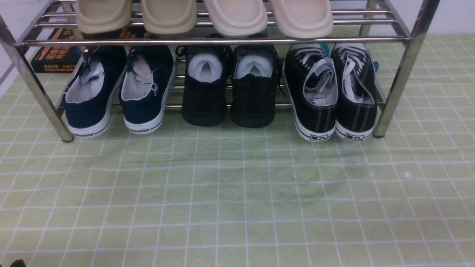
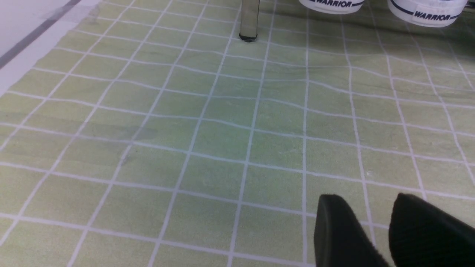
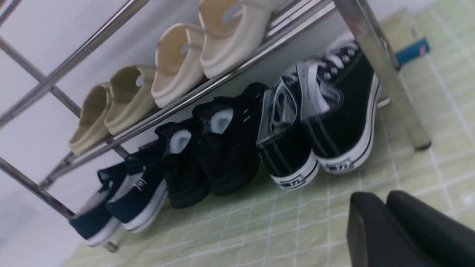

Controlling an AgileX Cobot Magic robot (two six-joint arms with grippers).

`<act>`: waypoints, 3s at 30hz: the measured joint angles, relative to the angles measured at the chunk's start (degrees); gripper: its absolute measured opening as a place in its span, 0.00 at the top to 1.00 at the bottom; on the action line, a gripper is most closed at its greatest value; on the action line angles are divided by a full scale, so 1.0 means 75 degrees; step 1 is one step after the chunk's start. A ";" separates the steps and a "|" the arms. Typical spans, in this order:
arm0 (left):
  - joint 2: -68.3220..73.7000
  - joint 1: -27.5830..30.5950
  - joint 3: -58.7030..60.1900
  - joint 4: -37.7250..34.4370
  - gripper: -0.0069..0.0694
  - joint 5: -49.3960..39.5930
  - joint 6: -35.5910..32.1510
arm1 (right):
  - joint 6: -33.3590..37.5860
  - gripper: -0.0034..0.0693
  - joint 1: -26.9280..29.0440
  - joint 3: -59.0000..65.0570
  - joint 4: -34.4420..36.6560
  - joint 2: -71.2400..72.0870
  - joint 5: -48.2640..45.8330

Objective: Take the shoes off the shelf with your hand from the green coffee tablecloth.

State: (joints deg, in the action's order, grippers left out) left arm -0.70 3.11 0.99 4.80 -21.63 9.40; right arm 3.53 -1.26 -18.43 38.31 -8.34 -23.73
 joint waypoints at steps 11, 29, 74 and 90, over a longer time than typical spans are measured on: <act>0.0000 0.0000 0.0000 0.0000 0.59 0.0000 0.0000 | 0.1009 0.96 0.0000 -0.3132 -0.1152 -0.6056 -0.4031; 0.0000 0.0000 0.0000 0.0000 0.59 0.0000 0.0000 | 0.0857 0.63 -0.3213 -0.8574 -0.2110 -1.1013 -0.5058; 0.0000 0.0000 0.0000 0.0000 0.59 0.0000 0.0000 | -0.0966 0.18 -0.4868 -1.1318 -0.5183 -1.3497 -0.3702; 0.0000 0.0000 0.0000 0.0000 0.59 0.0000 0.0000 | -0.3598 0.20 -0.4868 -1.1388 -0.7907 -1.4157 -0.4902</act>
State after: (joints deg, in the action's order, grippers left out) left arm -0.70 3.11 0.99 4.80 -21.63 9.40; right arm -23.45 -37.77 -103.84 -20.99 -114.52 -60.50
